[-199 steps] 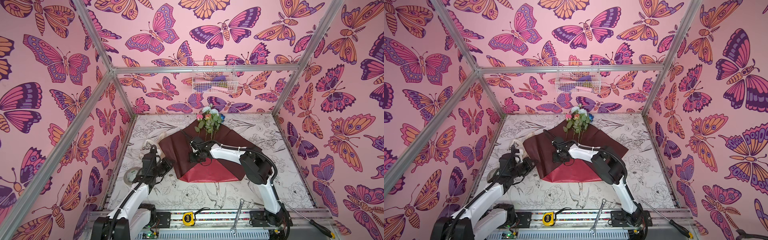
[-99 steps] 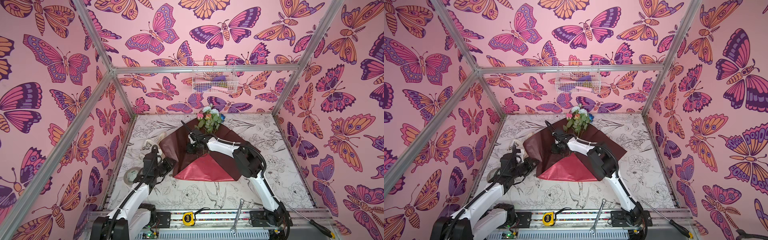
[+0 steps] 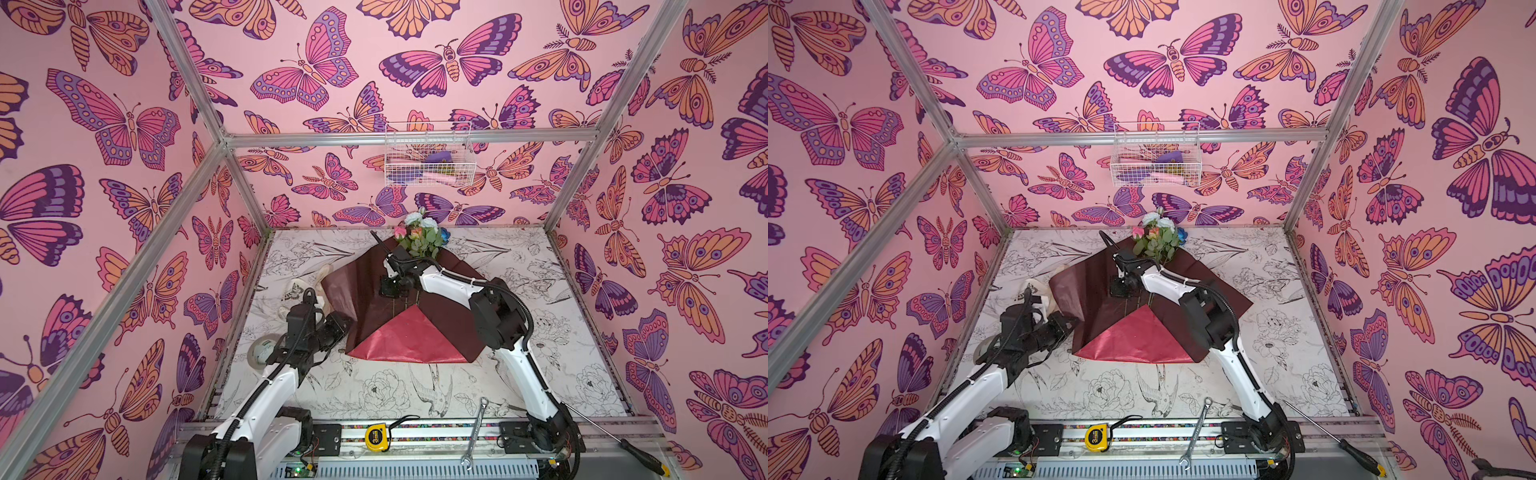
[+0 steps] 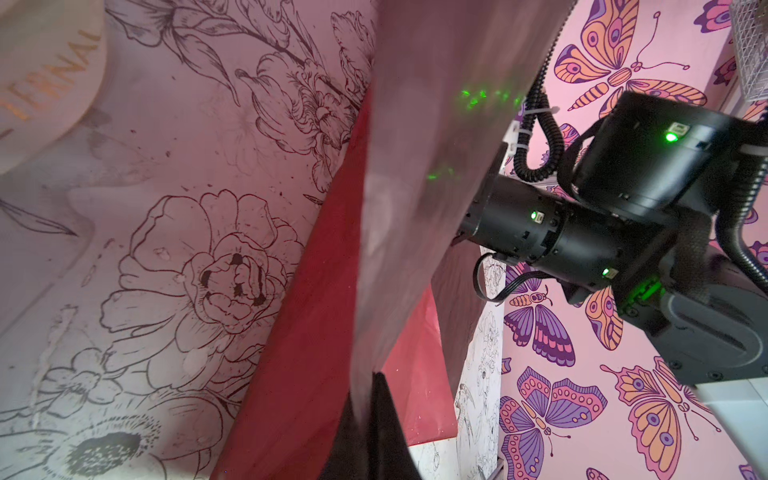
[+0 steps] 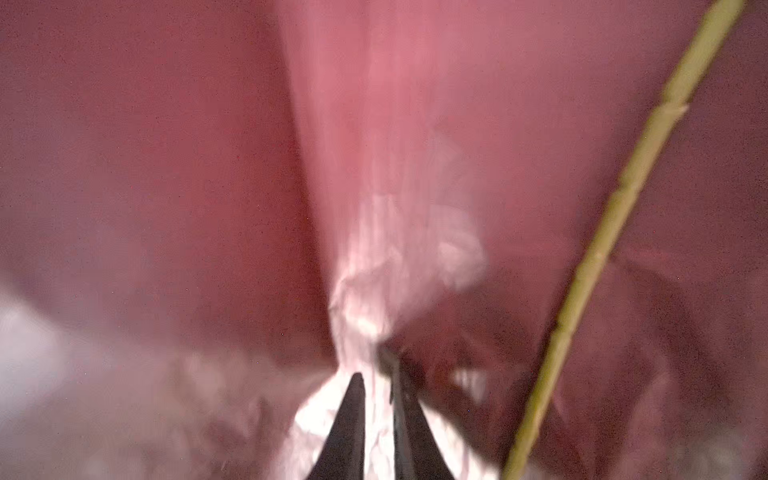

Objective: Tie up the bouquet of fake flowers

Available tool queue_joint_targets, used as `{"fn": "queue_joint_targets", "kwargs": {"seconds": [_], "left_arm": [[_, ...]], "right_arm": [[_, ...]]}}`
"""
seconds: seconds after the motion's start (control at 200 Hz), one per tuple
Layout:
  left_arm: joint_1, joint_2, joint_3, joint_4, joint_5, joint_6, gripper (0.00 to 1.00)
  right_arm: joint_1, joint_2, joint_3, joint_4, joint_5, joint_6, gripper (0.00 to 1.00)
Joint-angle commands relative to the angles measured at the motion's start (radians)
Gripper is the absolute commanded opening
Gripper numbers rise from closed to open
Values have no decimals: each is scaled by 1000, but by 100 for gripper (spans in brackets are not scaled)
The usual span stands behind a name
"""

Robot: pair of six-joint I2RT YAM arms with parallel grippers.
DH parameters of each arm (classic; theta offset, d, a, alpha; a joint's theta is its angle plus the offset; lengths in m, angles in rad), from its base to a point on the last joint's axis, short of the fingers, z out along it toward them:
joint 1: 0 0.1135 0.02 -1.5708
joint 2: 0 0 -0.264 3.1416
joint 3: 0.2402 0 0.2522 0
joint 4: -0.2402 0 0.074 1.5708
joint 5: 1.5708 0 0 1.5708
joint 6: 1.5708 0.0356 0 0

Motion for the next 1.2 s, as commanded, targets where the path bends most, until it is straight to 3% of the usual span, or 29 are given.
{"fn": "queue_joint_targets", "kwargs": {"seconds": [0.0,0.23,0.536,0.806,1.011,1.197], "left_arm": [[-5,7,46,-23,-7,0,0],[-4,51,117,-78,4,-3,0],[-12,110,199,-77,53,-34,0],[-45,132,230,-78,43,-52,0],[-74,175,243,-75,27,-52,0],[-81,185,233,-57,20,-65,0]], "right_arm": [[3,-146,-53,-13,-12,-49,19],[37,-393,-297,1,34,-79,21],[202,-613,-665,72,118,-1,21],[263,-574,-809,241,70,136,20],[263,-495,-794,316,-8,180,19],[263,-441,-746,280,8,172,18]]}}
